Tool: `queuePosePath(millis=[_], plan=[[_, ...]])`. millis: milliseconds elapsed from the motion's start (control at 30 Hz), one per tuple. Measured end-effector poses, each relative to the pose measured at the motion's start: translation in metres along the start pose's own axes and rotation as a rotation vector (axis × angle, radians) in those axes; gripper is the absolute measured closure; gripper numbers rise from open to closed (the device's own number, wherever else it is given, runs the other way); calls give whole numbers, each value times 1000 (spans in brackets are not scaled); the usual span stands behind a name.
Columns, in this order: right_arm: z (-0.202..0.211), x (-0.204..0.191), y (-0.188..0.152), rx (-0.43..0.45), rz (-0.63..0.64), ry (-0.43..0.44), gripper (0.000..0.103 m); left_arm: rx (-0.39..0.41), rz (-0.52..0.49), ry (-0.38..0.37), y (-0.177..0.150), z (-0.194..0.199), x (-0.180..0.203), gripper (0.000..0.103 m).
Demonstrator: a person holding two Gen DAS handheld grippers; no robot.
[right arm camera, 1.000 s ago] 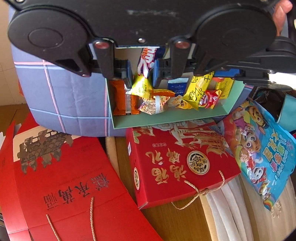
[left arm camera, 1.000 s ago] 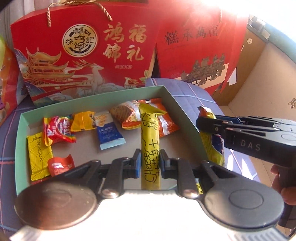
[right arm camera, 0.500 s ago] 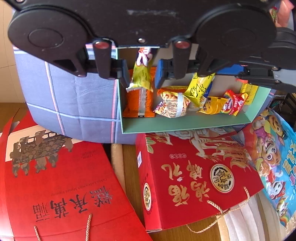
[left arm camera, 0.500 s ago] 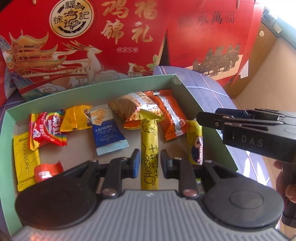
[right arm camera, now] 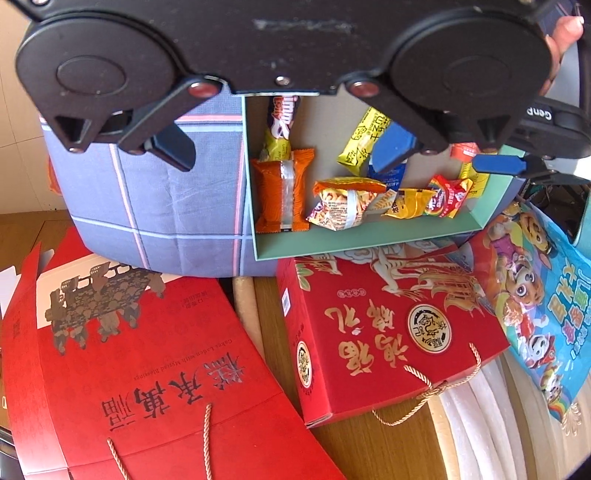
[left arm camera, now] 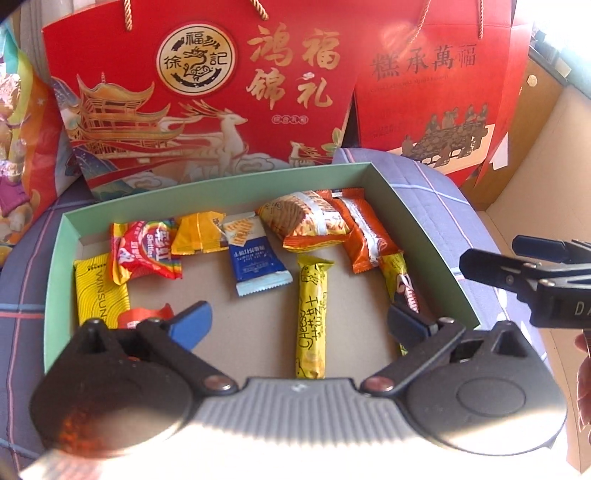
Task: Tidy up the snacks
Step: 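Grasp the clear cake packet with the left gripper while the right grasps the yellow biscuit pack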
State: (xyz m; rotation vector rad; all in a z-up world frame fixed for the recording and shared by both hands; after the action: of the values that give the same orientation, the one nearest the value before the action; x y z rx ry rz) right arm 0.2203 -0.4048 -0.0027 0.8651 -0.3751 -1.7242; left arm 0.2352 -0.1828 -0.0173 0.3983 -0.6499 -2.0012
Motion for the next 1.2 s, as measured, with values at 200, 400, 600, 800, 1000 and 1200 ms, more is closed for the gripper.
queuePosePath(millis=[200,400,600,800,1000,1200], plan=[[9,19,-26,-42,-42,-6,0,-14,-9,-27,-20,14,14,0],[13,26,-50,-77,-54,21,0,-30,-21,-55,-44,28,30,0],[5,28,-64,-129,-37,52,0,-70,-40,-85,-75,26,45,0],[-20,19,-77,-195,49,67,4,-152,-50,-85,-103,5,51,0],[-41,15,-95,-299,92,70,18,-176,-56,-83,-111,-4,50,0],[-17,14,-117,-307,116,37,31,-180,-64,-83,-118,-8,47,0]])
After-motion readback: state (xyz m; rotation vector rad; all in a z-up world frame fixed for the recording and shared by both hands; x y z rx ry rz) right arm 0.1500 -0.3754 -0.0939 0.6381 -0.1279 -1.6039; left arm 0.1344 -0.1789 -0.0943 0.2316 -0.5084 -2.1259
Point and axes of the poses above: each gripper's, at about its wrist camera, not at the fingertips, and z roughly against the way its jaws point, x to its right, y to its top, the point moved 3 cm from there along -z, roughly the way its jaws point, and after that the axes turned 14 degrees about -z, right-handed, at the moved point
